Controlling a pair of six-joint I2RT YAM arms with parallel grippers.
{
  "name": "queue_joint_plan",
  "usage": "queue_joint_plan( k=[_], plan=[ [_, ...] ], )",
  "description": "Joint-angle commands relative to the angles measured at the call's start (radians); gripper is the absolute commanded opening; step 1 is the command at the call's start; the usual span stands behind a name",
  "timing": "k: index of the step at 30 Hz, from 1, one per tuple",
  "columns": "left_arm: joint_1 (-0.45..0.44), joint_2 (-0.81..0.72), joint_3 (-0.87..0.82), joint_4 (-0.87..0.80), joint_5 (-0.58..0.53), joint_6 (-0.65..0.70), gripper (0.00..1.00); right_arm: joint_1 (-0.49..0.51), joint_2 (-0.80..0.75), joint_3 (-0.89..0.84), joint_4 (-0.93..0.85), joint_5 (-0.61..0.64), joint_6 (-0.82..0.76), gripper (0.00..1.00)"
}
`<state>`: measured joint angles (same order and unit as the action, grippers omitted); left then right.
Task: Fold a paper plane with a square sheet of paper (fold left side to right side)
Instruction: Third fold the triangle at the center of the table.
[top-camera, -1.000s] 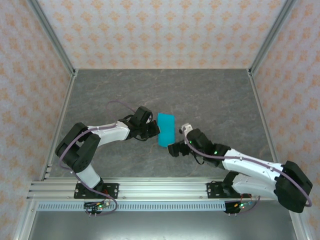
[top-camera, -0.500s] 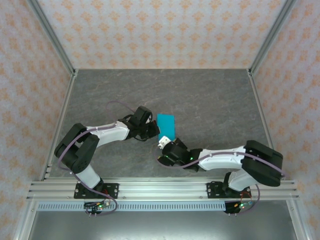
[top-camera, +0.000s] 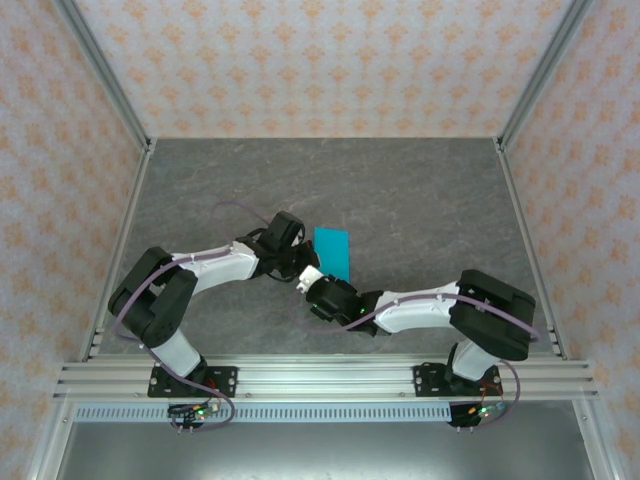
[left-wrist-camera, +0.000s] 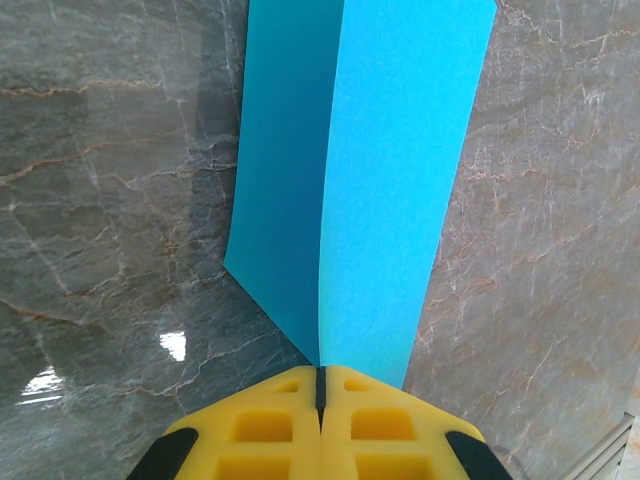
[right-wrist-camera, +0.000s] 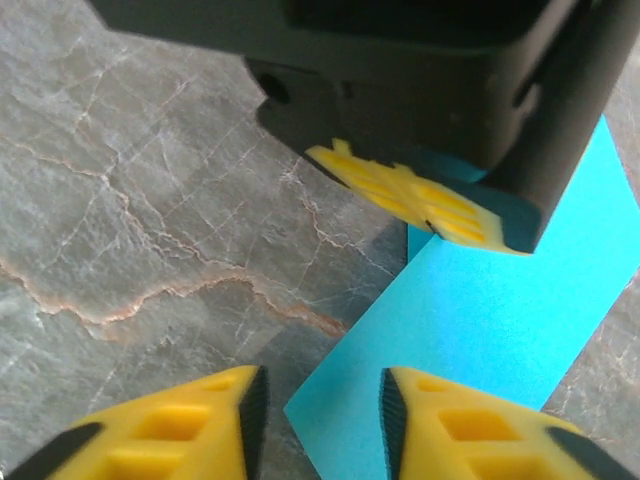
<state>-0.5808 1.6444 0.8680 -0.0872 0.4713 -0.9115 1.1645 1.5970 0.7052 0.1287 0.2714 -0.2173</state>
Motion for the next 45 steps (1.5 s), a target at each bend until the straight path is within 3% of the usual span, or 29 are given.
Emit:
queue_joint_plan(
  k=[1, 4, 9, 13, 19, 21, 24, 29, 39, 45],
  plan=[
    [-0.005, -0.028, 0.020, -0.037, 0.012, 0.016, 0.05, -0.006, -0.010, 0.013, 0.012, 0.012, -0.020, 0.18],
    [-0.006, -0.031, 0.027, -0.059, 0.002, 0.033, 0.05, -0.012, -0.032, 0.003, 0.001, -0.037, -0.045, 0.00],
    [-0.006, -0.048, 0.035, -0.093, -0.017, 0.061, 0.10, -0.053, -0.072, -0.015, -0.050, -0.123, -0.030, 0.00],
    [-0.004, -0.071, 0.053, -0.147, -0.043, 0.102, 0.34, -0.068, -0.088, -0.017, -0.077, -0.169, -0.016, 0.00],
    [0.044, -0.128, 0.057, -0.213, -0.055, 0.148, 0.55, -0.077, -0.065, -0.004, -0.100, -0.212, 0.000, 0.00],
    [0.067, -0.139, 0.059, -0.224, -0.056, 0.161, 0.56, -0.081, -0.061, -0.003, -0.098, -0.224, 0.010, 0.00],
    [0.084, -0.115, 0.086, -0.224, -0.038, 0.181, 0.50, -0.087, -0.057, 0.002, -0.097, -0.237, 0.028, 0.00],
    [0.084, 0.016, 0.208, -0.212, 0.043, 0.214, 0.26, -0.100, -0.052, 0.002, -0.097, -0.256, 0.054, 0.00],
    [0.082, 0.336, 0.441, -0.192, 0.164, 0.250, 0.17, -0.109, -0.033, 0.023, -0.107, -0.272, 0.070, 0.00],
    [0.072, 0.433, 0.521, -0.235, 0.136, 0.275, 0.16, -0.120, -0.017, 0.059, -0.144, -0.324, 0.087, 0.00]
  ],
)
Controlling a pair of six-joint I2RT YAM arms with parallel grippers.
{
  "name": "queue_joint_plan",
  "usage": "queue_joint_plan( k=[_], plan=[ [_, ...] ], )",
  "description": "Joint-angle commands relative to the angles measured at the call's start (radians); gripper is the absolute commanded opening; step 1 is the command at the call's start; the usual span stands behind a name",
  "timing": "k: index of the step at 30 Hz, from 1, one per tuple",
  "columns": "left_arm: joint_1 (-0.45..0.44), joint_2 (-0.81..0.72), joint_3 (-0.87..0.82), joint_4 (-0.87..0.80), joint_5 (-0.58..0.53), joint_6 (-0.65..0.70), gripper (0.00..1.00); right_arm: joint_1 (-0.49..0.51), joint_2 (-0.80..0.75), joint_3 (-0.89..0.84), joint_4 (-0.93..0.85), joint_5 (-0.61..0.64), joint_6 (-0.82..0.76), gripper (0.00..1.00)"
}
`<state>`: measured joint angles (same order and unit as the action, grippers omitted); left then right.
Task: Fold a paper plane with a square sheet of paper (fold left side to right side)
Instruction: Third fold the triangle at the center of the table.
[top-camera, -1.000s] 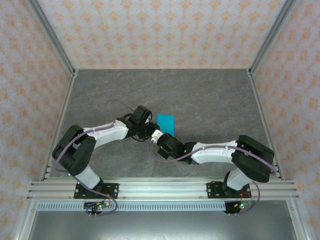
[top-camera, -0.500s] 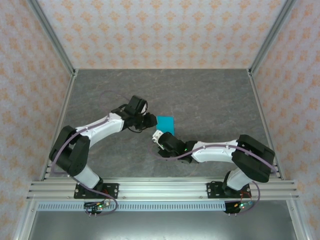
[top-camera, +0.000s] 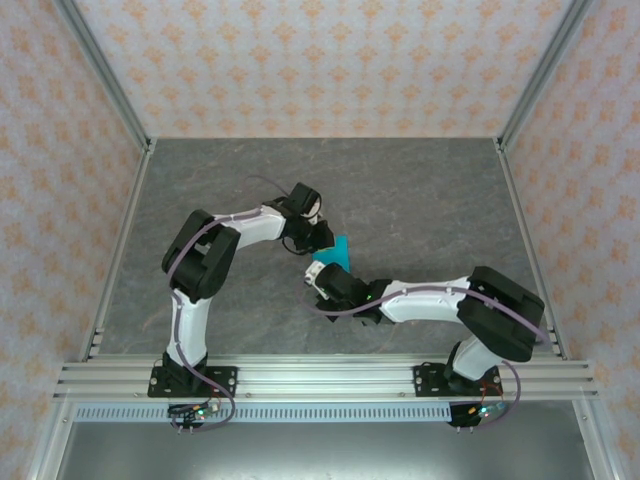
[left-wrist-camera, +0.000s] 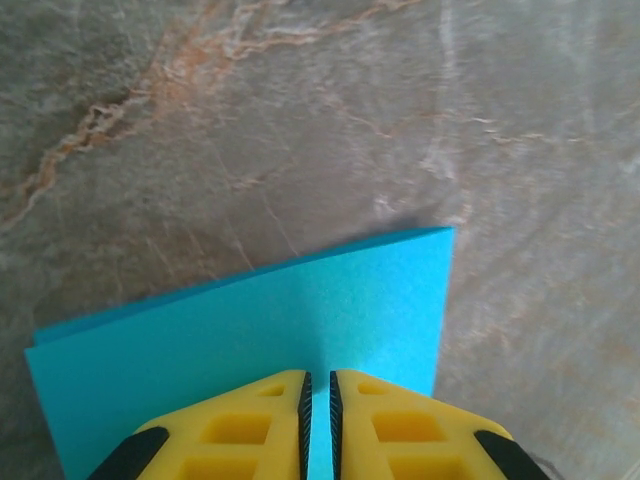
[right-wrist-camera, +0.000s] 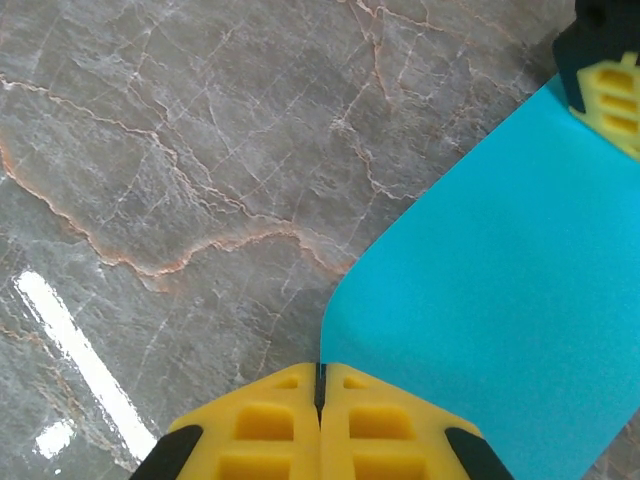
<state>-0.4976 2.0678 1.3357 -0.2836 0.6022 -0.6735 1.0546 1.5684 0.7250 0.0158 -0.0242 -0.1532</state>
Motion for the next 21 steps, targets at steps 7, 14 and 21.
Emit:
queue_joint_plan(
  k=[7, 14, 21],
  plan=[
    [-0.028, 0.069, 0.076, -0.078, -0.023, 0.064, 0.14, -0.061, 0.002, 0.067, -0.075, -0.124, 0.068, 0.00],
    [-0.035, 0.079, 0.063, -0.087, -0.032, 0.074, 0.13, -0.161, -0.017, 0.049, -0.047, -0.276, 0.150, 0.00],
    [-0.041, 0.083, 0.063, -0.096, -0.038, 0.080, 0.12, -0.252, -0.025, 0.028, -0.030, -0.332, 0.221, 0.00]
  ],
)
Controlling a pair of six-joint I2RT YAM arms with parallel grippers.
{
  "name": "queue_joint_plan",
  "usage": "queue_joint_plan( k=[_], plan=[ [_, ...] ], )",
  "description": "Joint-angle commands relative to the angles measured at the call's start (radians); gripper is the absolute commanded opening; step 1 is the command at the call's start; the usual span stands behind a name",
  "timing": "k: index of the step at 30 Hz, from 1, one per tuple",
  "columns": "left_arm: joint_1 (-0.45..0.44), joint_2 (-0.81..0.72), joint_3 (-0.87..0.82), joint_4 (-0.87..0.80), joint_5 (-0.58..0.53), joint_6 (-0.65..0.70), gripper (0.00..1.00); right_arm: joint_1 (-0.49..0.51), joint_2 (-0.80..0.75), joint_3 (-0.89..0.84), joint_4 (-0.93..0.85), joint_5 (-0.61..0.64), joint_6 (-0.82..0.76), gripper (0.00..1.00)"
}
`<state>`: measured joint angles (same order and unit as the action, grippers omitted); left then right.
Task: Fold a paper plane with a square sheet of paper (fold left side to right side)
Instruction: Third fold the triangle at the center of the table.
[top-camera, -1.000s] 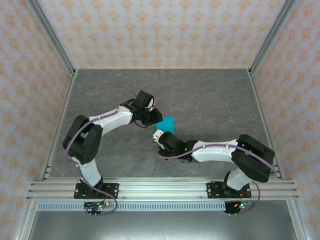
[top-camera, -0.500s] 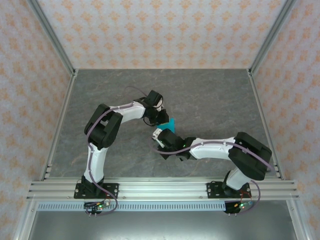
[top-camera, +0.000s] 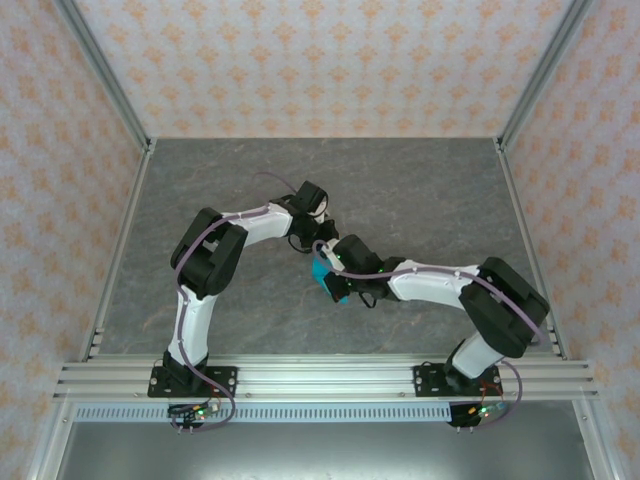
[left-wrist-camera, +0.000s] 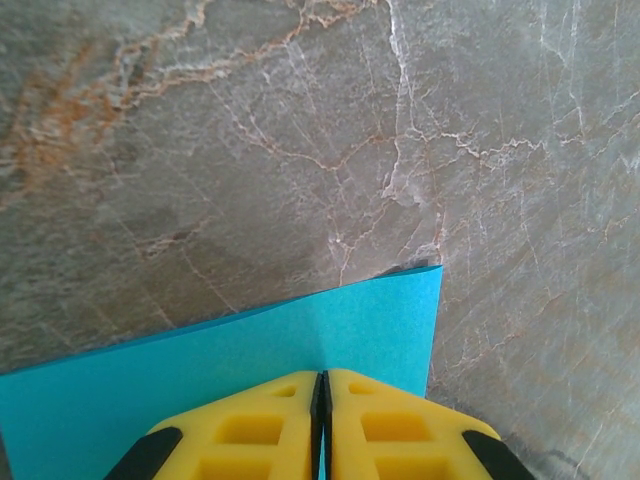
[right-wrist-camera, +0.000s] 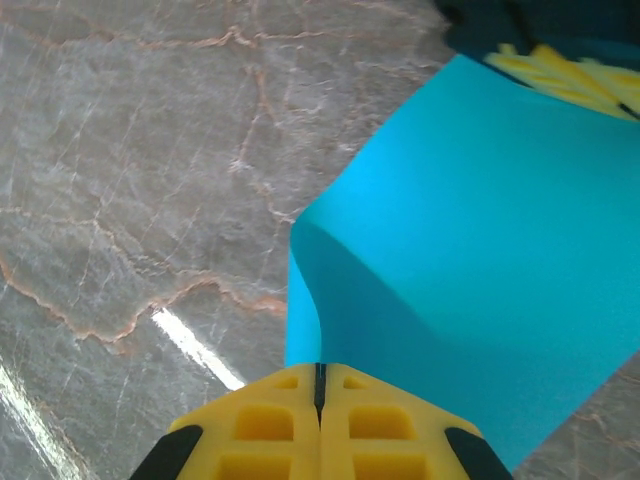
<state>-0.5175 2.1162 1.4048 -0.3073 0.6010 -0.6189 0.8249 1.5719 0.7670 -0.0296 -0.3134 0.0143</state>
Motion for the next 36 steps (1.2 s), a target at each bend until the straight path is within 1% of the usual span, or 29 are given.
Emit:
queue_joint_plan(
  k=[1, 4, 13, 25, 36],
  plan=[
    [-0.021, 0.035, -0.005, -0.073, -0.037, 0.025, 0.12, -0.035, -0.029, -0.018, 0.021, -0.047, 0.065, 0.00],
    [-0.024, 0.036, -0.004, -0.075, -0.038, 0.025, 0.11, -0.066, -0.026, -0.019, 0.021, -0.056, 0.089, 0.00],
    [-0.033, 0.038, -0.001, -0.082, -0.041, 0.025, 0.11, -0.112, 0.007, 0.000, -0.007, -0.050, 0.122, 0.00],
    [-0.042, 0.039, 0.001, -0.085, -0.046, 0.024, 0.11, -0.115, 0.046, 0.023, -0.039, -0.024, 0.128, 0.00],
    [-0.042, 0.039, -0.006, -0.084, -0.053, 0.024, 0.10, -0.116, 0.042, 0.020, -0.040, 0.016, 0.144, 0.00]
  ],
)
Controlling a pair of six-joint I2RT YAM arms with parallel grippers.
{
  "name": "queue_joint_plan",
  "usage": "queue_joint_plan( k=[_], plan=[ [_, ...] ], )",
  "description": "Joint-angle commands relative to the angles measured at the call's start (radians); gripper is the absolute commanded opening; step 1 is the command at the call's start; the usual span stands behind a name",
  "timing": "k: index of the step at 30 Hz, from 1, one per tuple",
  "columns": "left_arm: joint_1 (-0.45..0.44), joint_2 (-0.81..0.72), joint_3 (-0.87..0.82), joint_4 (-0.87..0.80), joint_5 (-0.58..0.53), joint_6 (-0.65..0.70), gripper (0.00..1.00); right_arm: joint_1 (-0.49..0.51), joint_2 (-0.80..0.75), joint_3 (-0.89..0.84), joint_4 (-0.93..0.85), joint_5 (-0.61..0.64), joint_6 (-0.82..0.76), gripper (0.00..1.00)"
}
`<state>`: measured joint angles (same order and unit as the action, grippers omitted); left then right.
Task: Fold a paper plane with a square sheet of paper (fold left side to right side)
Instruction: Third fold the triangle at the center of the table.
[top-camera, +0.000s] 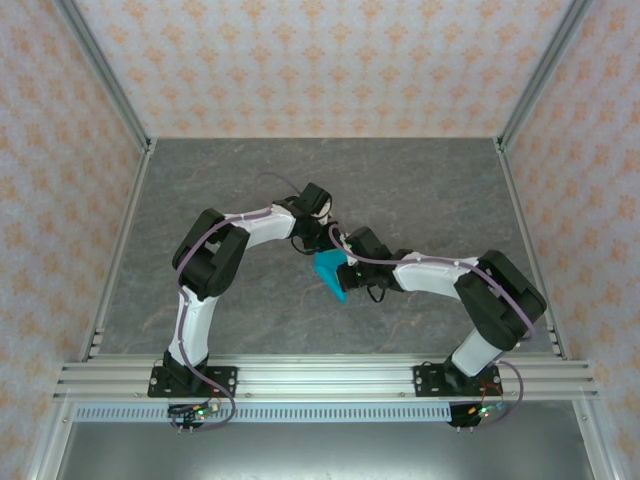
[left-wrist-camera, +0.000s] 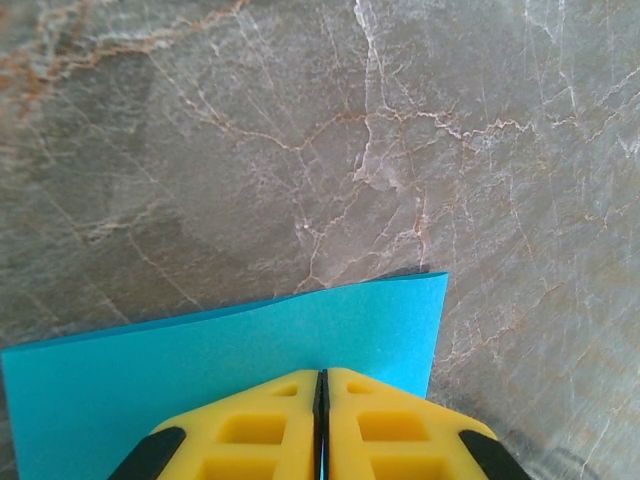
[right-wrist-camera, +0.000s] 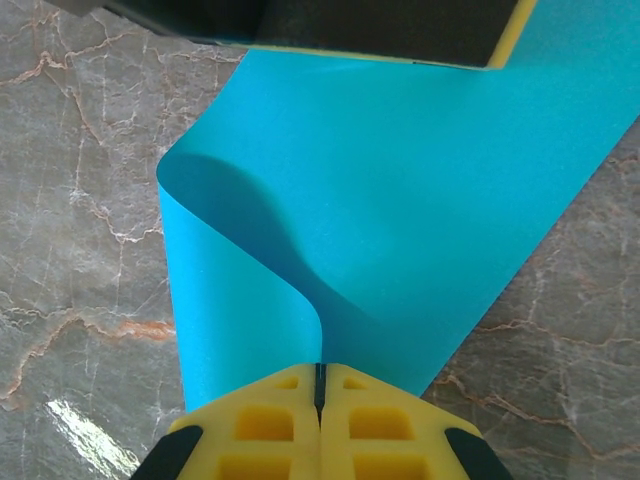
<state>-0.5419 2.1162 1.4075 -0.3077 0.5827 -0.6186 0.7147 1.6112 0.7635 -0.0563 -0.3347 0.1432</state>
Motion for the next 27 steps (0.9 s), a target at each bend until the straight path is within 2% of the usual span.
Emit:
queue_joint_plan(
  k=[1, 27],
  plan=[
    [-0.019, 0.039, -0.010, -0.084, -0.037, 0.023, 0.11, -0.006, 0.002, 0.023, -0.013, 0.040, 0.016, 0.00],
    [-0.020, 0.037, -0.018, -0.081, -0.041, 0.023, 0.10, -0.007, 0.010, 0.013, -0.033, 0.068, 0.013, 0.00]
  ],
)
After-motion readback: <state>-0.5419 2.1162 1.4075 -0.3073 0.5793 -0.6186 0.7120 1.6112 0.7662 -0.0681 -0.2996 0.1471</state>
